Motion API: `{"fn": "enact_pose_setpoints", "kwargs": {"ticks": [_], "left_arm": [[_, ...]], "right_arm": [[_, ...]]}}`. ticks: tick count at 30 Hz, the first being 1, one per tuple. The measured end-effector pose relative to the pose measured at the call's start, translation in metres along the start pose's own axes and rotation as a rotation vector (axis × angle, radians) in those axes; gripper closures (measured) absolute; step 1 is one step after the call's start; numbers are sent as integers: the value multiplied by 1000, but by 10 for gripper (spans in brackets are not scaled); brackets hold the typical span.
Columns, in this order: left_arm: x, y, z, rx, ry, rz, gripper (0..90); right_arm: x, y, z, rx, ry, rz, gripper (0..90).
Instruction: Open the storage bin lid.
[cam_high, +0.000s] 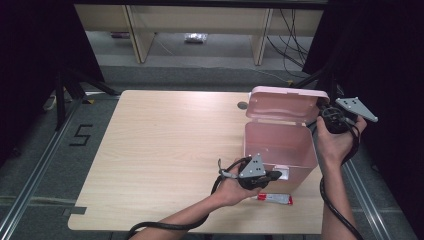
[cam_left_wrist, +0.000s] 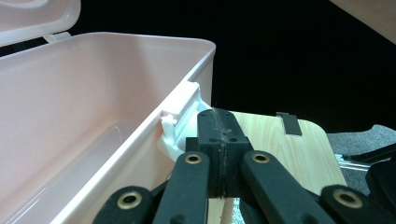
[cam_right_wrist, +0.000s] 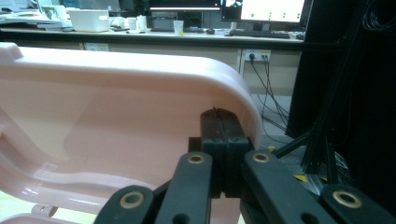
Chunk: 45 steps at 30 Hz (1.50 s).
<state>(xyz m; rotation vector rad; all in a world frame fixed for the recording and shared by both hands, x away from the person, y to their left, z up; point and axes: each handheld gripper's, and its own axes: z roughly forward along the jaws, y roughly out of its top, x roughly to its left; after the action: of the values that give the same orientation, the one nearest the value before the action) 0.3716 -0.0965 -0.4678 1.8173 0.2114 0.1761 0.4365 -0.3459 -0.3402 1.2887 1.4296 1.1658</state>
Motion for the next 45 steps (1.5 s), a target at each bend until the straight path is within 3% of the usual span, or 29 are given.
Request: {"fn": "enact_pose_setpoints", "kwargs": {"ticks": [9,10,16,32,35,45], "left_arm": [[0,0,0,-1,0,-2,897],[0,0,0,-1,0,-2,897],[0,0,0,-1,0,-2,897],[0,0,0,-2,0,0,897],[0,0,0,-1,0,0,897],[0,0,0,-2,0,-1,897]], "right_arm": [[1,1,7,4,-11,18,900],[-1,1,8,-1,-10,2,900],[0,1,13,14,-16,19,900],[-2,-1,25,34,-23,3,900],[-1,-2,28,38,-26,24,900],[-3,-4,37,61,-27,27,900]]}}
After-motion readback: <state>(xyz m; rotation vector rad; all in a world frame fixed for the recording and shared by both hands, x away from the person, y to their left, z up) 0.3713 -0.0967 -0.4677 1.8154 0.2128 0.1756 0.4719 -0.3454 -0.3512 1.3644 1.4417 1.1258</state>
